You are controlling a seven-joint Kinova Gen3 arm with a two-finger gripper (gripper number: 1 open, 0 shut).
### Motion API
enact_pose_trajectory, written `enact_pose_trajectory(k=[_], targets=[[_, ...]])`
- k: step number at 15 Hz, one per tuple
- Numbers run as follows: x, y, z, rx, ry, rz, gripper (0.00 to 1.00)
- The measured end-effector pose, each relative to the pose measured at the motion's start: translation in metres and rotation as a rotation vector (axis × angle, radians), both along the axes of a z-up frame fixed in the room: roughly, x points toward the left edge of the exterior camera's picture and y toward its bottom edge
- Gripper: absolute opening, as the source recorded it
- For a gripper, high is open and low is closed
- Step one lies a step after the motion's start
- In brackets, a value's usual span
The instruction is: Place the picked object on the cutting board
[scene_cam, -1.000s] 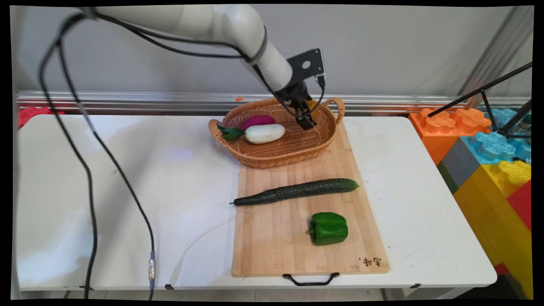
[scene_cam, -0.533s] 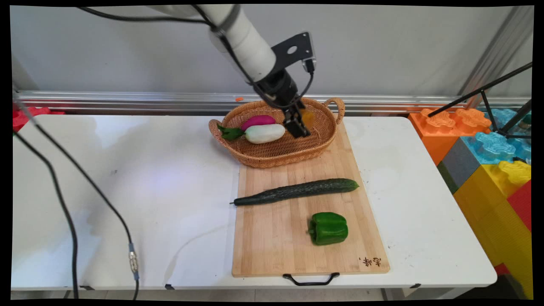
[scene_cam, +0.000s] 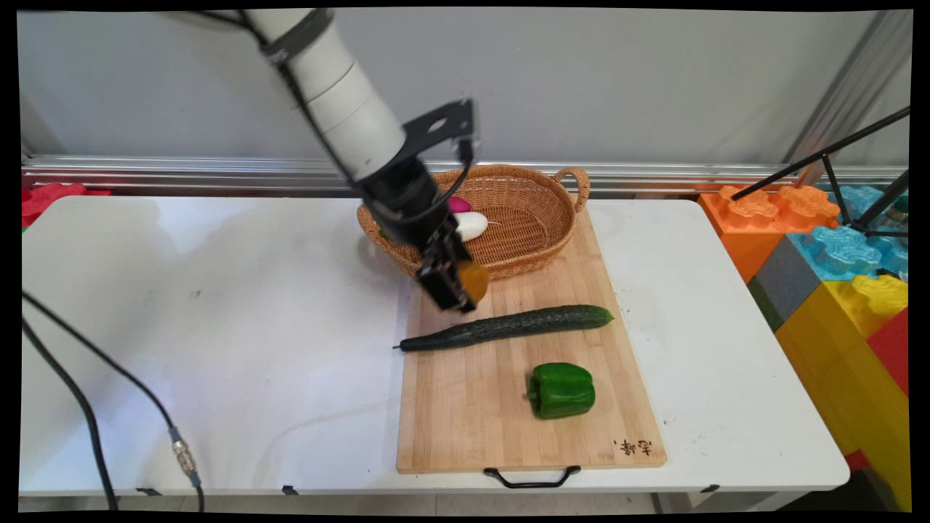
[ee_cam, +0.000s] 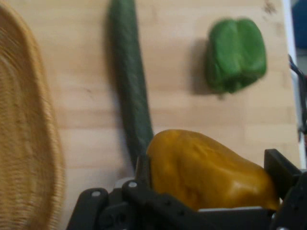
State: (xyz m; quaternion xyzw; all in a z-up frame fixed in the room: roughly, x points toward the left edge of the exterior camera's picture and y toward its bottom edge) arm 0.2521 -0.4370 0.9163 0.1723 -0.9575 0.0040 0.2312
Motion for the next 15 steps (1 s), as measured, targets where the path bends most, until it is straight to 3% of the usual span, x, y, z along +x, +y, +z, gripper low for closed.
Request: enact_pose_trajectory(k=[7, 15], targets=[[-0.002, 0.031, -0.060, 0.050, 0.039, 0.005, 0.00], [-0.011, 0.039, -0.109, 0.015, 0.062, -0.012, 0.00]])
